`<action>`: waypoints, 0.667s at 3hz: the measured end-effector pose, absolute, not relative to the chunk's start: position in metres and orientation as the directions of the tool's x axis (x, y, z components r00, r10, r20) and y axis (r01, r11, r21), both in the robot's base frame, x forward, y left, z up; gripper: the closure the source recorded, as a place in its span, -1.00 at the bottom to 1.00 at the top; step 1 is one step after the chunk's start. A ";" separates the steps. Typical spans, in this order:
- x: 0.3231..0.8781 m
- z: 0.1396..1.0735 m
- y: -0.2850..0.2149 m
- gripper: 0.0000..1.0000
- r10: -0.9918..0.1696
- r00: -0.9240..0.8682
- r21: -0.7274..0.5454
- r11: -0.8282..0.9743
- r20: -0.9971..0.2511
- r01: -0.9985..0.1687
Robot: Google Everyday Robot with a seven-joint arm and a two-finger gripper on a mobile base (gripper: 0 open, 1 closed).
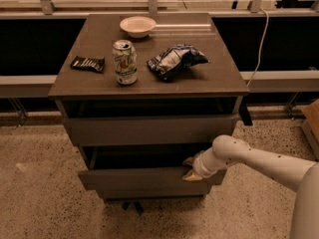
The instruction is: Open middle drawer
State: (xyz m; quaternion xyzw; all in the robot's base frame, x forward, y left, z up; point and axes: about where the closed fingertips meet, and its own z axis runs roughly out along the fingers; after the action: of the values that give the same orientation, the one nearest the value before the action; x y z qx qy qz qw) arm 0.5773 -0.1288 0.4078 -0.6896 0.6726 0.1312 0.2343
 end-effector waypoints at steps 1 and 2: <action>0.574 0.408 -0.127 1.00 -0.865 0.059 -0.142 0.014 -0.498 -0.990; 0.571 0.408 -0.126 1.00 -0.864 0.057 -0.137 0.014 -0.500 -0.990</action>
Offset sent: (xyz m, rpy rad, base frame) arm -0.2347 0.1024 0.0083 0.1454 0.3581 0.0520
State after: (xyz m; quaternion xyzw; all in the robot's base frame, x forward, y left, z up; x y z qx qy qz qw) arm 0.5712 -0.1260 0.4077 -0.6890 0.6729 0.1359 0.2323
